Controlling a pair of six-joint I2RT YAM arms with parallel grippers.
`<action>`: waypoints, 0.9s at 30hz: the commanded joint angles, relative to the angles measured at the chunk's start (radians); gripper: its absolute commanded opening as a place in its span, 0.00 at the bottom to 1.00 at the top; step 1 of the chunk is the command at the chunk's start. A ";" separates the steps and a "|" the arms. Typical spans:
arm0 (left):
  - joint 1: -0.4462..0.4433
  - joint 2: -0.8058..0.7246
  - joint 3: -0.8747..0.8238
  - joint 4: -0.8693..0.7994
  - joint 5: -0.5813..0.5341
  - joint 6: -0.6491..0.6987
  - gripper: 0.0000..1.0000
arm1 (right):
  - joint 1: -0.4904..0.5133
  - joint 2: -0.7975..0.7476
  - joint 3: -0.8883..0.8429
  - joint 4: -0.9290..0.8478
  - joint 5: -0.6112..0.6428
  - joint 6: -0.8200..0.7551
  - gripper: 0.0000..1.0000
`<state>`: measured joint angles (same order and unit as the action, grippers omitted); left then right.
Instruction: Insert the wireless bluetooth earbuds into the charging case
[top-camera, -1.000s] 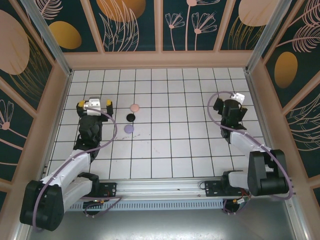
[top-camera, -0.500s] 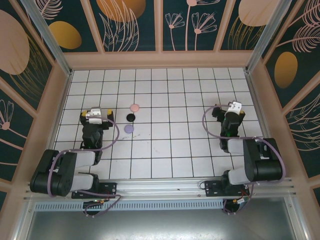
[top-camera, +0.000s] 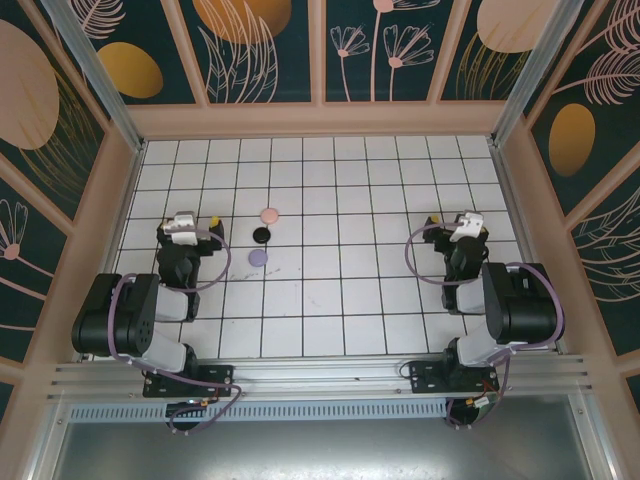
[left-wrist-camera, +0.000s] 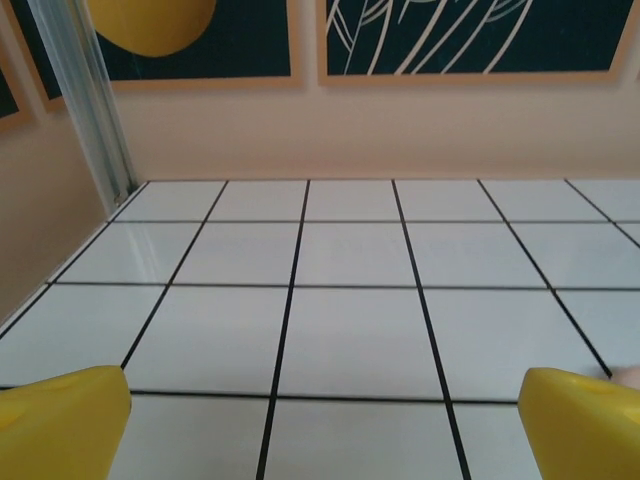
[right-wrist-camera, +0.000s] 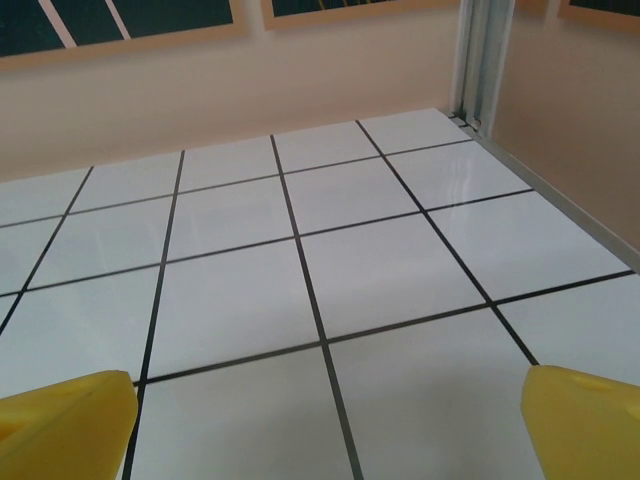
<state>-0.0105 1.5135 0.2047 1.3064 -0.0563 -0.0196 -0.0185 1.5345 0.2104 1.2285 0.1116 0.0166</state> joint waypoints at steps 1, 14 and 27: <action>0.016 0.015 0.045 -0.050 -0.002 -0.054 0.99 | -0.015 0.007 0.019 0.025 -0.070 0.021 0.99; 0.016 0.010 0.037 -0.040 -0.023 -0.057 0.99 | 0.016 0.005 0.011 0.044 -0.022 0.000 0.99; 0.017 0.005 0.032 -0.033 -0.026 -0.058 0.99 | -0.006 0.008 0.023 0.022 -0.074 0.007 0.99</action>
<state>0.0002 1.5196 0.2390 1.2556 -0.0685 -0.0582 -0.0154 1.5345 0.2150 1.2263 0.0666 0.0166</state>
